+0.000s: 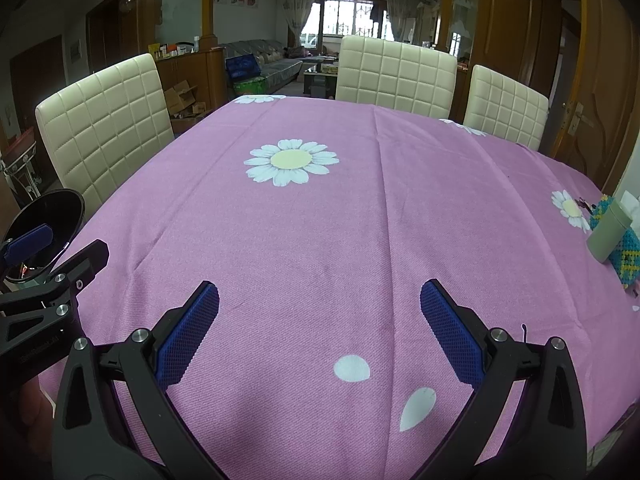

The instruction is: Collect trash

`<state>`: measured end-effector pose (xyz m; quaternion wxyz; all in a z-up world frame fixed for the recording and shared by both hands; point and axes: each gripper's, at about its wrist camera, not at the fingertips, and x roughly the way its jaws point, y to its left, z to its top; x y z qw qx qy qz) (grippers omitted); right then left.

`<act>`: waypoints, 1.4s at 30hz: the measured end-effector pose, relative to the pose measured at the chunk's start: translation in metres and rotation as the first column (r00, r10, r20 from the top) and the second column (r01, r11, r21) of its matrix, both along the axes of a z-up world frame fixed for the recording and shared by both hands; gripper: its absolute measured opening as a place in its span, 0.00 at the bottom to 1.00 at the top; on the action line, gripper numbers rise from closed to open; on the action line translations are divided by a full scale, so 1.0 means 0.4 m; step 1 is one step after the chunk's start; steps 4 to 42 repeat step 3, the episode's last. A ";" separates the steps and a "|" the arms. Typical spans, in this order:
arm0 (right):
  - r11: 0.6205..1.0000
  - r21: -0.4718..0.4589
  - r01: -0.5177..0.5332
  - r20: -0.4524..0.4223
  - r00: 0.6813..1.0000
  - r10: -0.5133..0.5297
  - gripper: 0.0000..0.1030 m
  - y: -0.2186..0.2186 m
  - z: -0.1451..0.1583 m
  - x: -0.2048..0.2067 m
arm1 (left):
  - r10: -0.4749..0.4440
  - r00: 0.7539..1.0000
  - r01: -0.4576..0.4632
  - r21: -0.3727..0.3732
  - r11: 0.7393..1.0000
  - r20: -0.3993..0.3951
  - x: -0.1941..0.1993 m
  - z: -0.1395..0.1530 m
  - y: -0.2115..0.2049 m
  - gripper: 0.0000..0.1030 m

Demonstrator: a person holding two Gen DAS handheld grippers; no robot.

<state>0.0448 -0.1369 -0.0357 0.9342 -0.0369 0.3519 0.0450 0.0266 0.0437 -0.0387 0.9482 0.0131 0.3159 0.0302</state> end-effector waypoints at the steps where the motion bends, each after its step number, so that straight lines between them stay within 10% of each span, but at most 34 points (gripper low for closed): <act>1: 1.000 0.000 0.000 -0.001 1.000 0.000 0.96 -0.001 -0.001 0.000 | 0.000 1.000 0.000 -0.001 1.000 0.000 0.000 0.000 0.000 0.84; 42: 1.000 0.000 0.000 0.000 1.000 0.000 0.96 0.000 -0.001 0.000 | -0.003 1.000 0.003 -0.002 1.000 0.001 0.000 0.000 0.000 0.84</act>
